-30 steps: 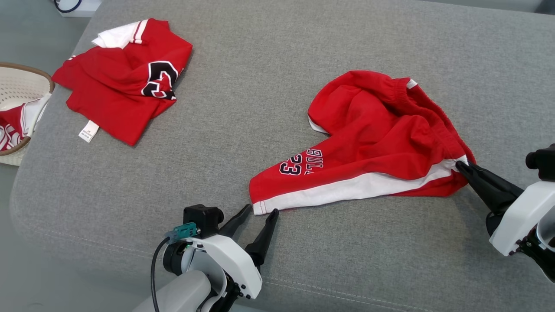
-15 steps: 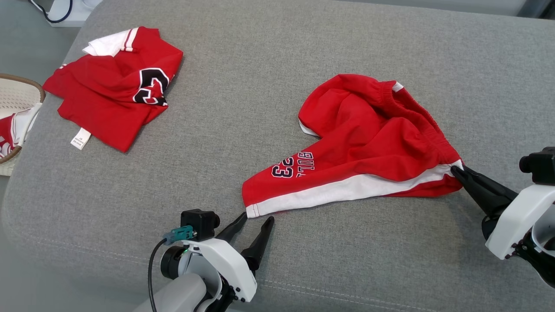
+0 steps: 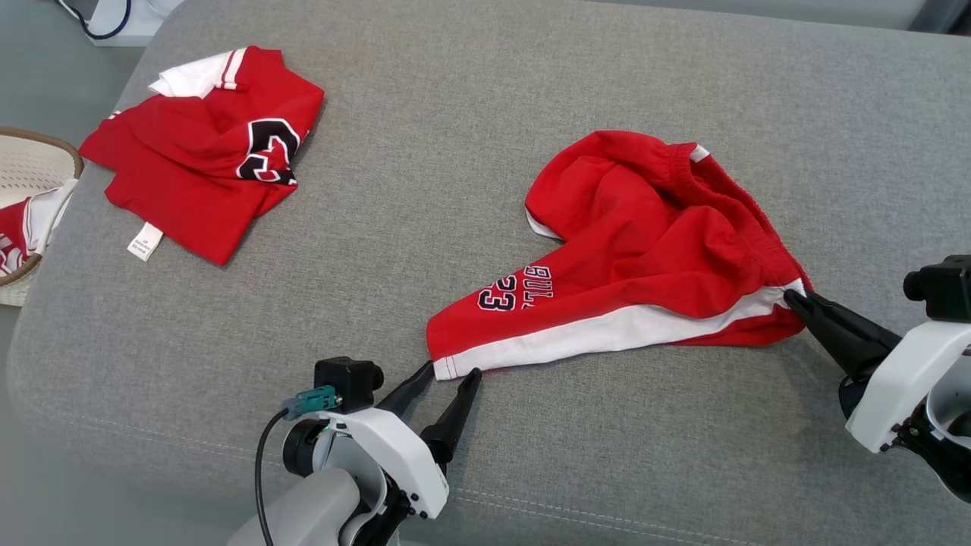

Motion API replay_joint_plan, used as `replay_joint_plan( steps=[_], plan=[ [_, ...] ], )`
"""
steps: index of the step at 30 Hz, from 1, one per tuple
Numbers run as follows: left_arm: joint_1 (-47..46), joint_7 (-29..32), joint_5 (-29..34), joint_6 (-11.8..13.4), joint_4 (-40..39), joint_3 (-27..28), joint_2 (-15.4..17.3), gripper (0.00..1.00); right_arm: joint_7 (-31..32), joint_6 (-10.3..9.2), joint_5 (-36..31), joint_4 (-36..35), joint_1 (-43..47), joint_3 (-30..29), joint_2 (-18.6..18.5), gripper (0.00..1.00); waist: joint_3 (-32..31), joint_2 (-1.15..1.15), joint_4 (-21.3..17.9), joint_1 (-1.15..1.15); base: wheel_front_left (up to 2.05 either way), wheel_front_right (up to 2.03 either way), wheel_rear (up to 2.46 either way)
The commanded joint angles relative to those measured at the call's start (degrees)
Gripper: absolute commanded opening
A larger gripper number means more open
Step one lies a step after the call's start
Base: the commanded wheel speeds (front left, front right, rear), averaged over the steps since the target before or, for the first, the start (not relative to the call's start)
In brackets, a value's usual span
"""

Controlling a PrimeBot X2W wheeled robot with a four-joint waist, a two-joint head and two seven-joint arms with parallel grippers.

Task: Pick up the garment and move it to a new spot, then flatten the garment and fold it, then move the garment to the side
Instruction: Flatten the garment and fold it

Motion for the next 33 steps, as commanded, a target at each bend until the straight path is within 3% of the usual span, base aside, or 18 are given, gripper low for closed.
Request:
replay_joint_plan(
  steps=[1, 8, 9, 10, 12, 14, 16, 22, 25, 33],
  plan=[
    [-1.73, -0.62, 0.89, -0.64, -0.26, 2.14, 0.66, 1.0, -0.64, 0.24, 0.48, -0.67, 0.44, 0.31, -1.62, 0.0, -0.12, 0.0, 0.05, 0.0, 0.0, 0.0, 0.0],
    [-1.65, -0.73, 1.5, -2.12, -0.12, 2.21, 0.33, 1.0, -0.63, 0.24, 0.61, -0.52, 0.21, 0.52, -1.68, 0.0, -0.27, 0.0, 0.04, 0.0, 0.0, 0.0, 0.0],
    [-1.61, -0.73, 1.55, -2.33, -0.15, 2.21, 0.33, 0.95, -0.64, 0.24, 0.65, -0.48, 0.18, 0.54, -1.68, 0.0, -0.29, 0.0, 0.05, 0.0, 0.0, 0.0, 0.0],
    [-1.58, -0.74, 1.6, -2.5, -0.15, 2.18, 0.34, 0.88, -0.65, 0.24, 0.67, -0.44, 0.16, 0.58, -1.68, 0.0, -0.3, 0.0, 0.05, 0.0, 0.0, 0.0, 0.0],
    [-1.51, -0.75, 1.64, -2.74, 0.03, 2.17, 0.34, 0.51, -0.62, 0.24, 0.71, -0.43, 0.09, 0.7, -1.65, 0.0, -0.3, 0.0, 0.02, 0.0, 0.0, 0.0, 0.0],
    [-1.57, -0.76, 1.7, -2.93, 0.22, 2.17, 0.34, 0.38, -0.6, 0.24, 0.75, -0.42, -0.02, 0.81, -1.63, 0.0, -0.29, 0.0, -0.02, 0.0, 0.0, 0.0, 0.0],
    [-1.68, -0.76, 1.83, -3.14, 0.42, 1.98, 0.33, 0.0, -0.57, 0.24, 0.78, -0.38, -0.09, 0.9, -1.61, 0.0, -0.31, 0.0, -0.03, 0.0, 0.0, 0.0, 0.0],
    [-2.49, -0.49, 1.68, -3.77, -0.5, 1.91, 1.18, 0.0, -1.04, 0.24, 1.88, -0.87, -0.35, 0.58, -1.38, 0.0, -0.71, 0.0, -0.04, 0.0, 0.0, 0.0, 0.0],
    [-4.34, 2.84, -0.76, -4.2, -4.66, 2.4, 3.26, 0.0, -1.61, 0.24, 6.33, -2.62, -0.91, -1.27, -0.44, 0.0, -1.07, 0.0, -0.04, 0.0, 0.0, 0.0, 0.0],
    [-19.02, 19.5, -11.19, -4.42, -20.62, 8.53, 15.52, 0.0, 4.85, 0.24, 22.71, -7.18, -9.73, -7.62, 1.4, 0.0, -1.12, 0.0, -1.54, 0.0, 0.0, 0.0, 0.0]
  ],
)
